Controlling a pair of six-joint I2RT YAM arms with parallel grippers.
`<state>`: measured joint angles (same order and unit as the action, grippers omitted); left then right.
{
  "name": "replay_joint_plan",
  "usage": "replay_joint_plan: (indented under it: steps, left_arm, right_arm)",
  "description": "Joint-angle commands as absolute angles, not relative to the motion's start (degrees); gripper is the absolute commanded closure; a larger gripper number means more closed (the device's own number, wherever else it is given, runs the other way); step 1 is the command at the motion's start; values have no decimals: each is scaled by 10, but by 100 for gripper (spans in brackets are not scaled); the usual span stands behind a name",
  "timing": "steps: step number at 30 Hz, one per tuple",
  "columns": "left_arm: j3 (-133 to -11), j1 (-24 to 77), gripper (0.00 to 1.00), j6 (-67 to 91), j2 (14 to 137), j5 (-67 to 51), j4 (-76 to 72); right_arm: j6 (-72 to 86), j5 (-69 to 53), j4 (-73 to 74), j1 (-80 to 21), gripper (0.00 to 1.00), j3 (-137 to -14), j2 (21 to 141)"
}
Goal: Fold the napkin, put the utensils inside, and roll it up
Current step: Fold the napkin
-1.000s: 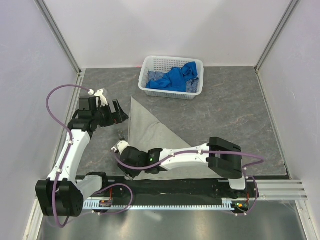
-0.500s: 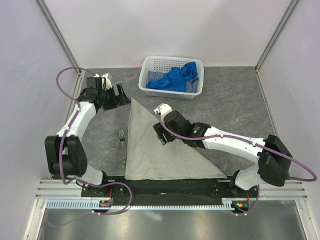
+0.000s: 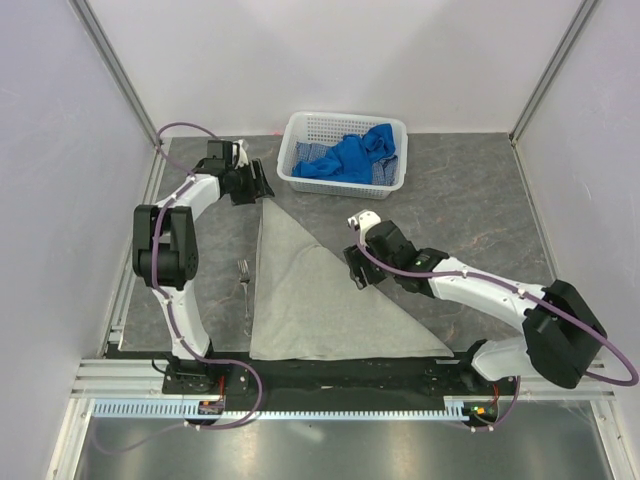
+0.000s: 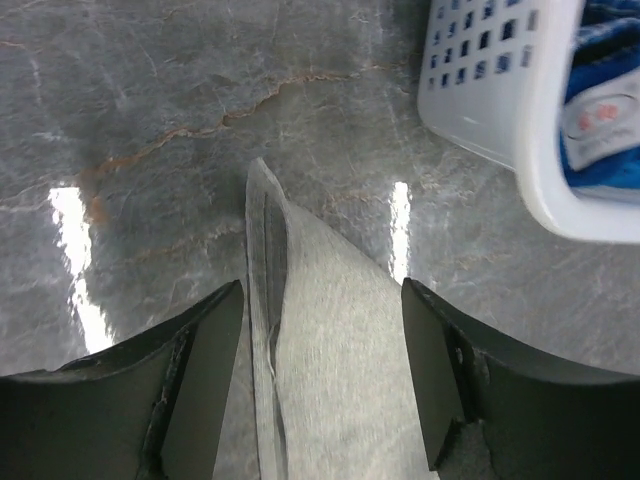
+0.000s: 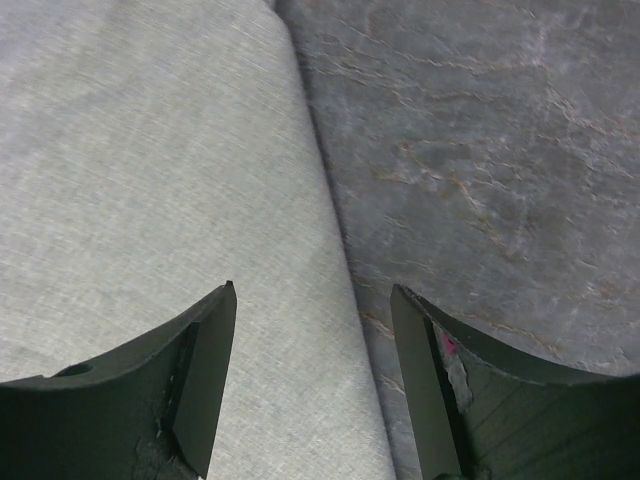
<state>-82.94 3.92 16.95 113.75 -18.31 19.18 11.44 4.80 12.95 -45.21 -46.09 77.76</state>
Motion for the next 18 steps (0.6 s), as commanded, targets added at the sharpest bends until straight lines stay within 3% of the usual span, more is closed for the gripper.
replay_joint_plan:
  steps: [1, 11, 18]
  left_arm:
    - [-878, 40, 29, 165, 1178, -187, 179]
    - [-907, 41, 45, 167, 1226, -211, 185]
    - [-914, 44, 73, 163, 1245, -207, 191]
  right_arm:
    - [95, 6, 98, -409, 29, -448, 787]
    - [90, -132, 61, -356, 29, -443, 847]
    - [94, -166, 40, -327, 34, -436, 895]
